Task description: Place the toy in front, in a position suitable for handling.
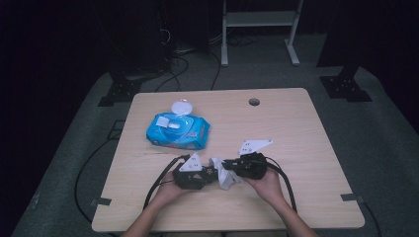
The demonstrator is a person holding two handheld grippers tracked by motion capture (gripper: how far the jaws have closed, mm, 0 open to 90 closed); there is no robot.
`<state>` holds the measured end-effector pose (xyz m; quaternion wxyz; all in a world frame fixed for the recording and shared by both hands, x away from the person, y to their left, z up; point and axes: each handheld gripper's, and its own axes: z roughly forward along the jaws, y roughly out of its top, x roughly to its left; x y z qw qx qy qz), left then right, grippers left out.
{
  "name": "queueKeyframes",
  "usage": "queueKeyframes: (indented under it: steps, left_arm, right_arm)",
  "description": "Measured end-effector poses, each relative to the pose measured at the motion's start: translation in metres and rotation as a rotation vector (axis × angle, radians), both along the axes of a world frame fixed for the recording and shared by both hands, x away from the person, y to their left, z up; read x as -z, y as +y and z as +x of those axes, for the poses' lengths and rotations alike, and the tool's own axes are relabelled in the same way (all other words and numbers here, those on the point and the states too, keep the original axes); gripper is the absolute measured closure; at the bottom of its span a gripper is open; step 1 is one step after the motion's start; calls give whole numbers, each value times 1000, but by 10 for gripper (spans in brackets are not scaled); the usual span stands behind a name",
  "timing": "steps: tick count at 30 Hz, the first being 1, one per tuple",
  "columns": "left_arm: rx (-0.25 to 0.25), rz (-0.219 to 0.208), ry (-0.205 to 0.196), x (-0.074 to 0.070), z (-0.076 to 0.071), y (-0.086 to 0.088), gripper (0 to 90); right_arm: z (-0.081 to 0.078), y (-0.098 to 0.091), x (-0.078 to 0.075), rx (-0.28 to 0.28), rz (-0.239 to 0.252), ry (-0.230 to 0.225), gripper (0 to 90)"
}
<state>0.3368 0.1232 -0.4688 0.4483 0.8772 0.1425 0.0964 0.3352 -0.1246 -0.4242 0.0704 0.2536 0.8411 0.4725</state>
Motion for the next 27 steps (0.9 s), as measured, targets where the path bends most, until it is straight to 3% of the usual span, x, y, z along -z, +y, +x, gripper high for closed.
queueKeyframes:
  steps: [8, 14, 16, 23, 27]
  left_arm:
    - [-6, -96, -42, -15, -4, 7, 582]
    - [0, -81, -68, -21, -6, 8, 582]
    - [3, -113, -68, -26, -6, 11, 593]
    - [6, -119, -79, -28, -7, 11, 593]
    - [7, -144, -88, -31, -9, 12, 592]
  right_arm:
    - [-1, -7, -6, 12, 57, 9, 844]
    - [-1, -7, -7, 7, 72, 18, 845]
    - [-2, -9, -8, 11, 89, 17, 846]
    - [-1, -12, -8, 23, 106, 34, 846]
    - [-2, -14, -9, 25, 136, 47, 846]
